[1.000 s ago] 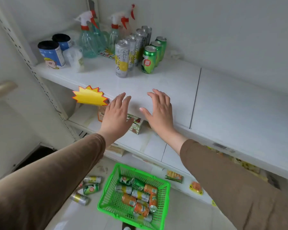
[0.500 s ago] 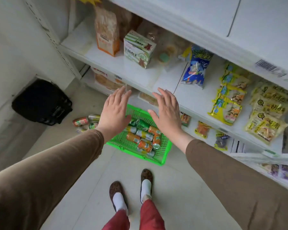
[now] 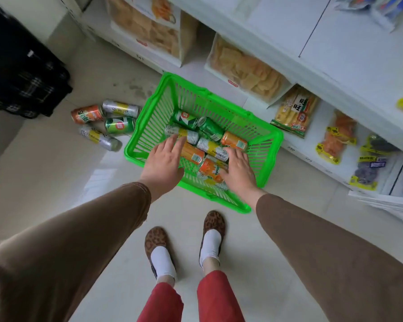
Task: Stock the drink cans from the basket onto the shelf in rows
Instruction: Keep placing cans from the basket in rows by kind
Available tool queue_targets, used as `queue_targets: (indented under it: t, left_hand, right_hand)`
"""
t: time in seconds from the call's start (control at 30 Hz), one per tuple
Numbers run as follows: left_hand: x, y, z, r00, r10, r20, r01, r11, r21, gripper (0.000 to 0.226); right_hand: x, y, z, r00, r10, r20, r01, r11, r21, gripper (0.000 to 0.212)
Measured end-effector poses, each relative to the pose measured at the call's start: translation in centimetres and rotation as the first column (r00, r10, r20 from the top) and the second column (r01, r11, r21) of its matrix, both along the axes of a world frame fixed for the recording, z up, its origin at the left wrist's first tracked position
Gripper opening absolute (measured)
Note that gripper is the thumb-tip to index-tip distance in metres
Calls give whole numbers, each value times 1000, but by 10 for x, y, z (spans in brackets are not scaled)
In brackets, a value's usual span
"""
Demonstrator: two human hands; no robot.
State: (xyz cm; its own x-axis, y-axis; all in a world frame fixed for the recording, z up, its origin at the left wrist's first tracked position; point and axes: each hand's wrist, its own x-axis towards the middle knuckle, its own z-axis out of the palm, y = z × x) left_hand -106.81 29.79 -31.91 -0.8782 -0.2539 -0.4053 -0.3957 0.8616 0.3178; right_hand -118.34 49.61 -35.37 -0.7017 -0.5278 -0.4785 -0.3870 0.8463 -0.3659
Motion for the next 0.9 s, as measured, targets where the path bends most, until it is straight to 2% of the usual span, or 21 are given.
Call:
queue_targets:
  t: [0.17,0.27,0.43,0.5,0.6,0.67,0.8,0.9]
  left_hand:
    - [-8,6,-74,997,-59,46,59,998,-11,83]
    - [-16,11,-105,997,-62,39,62,998,-9,80]
    - [-15,13,-124,997,-70,23,70,998,-1,77]
    - [-11,12,-121,998,-60,29,60,998,8,77]
    - [-6,6,-96,999,-29,37,29,999,15,77]
    - [-7,1,-63,999,-5,35,4,1000,16,77]
    - [-13,-10,34,999,28,-22,-28,999,16,75]
    - [-22,-19,128,993,50,-110,-48,999,19,74]
  right_hand:
    - [8,-5,-98,991,9,135,-29,989,145,68]
    - [12,-4,-143,991,27,132,-59,967,249,69]
    - [12,0,-177,995,101,21,-103,943,317,59]
    - [9,-3,-171,994,92,55,-105,938,332,62]
    - [4,-9,-131,987,-21,161,-26,957,288,80]
    - [-2,-11,-87,976,-102,195,59,975,215,82]
    - [-21,-22,39,961,-212,176,208,977,42,66]
    - [-37,-38,155,968,-231,102,236,971,-44,60]
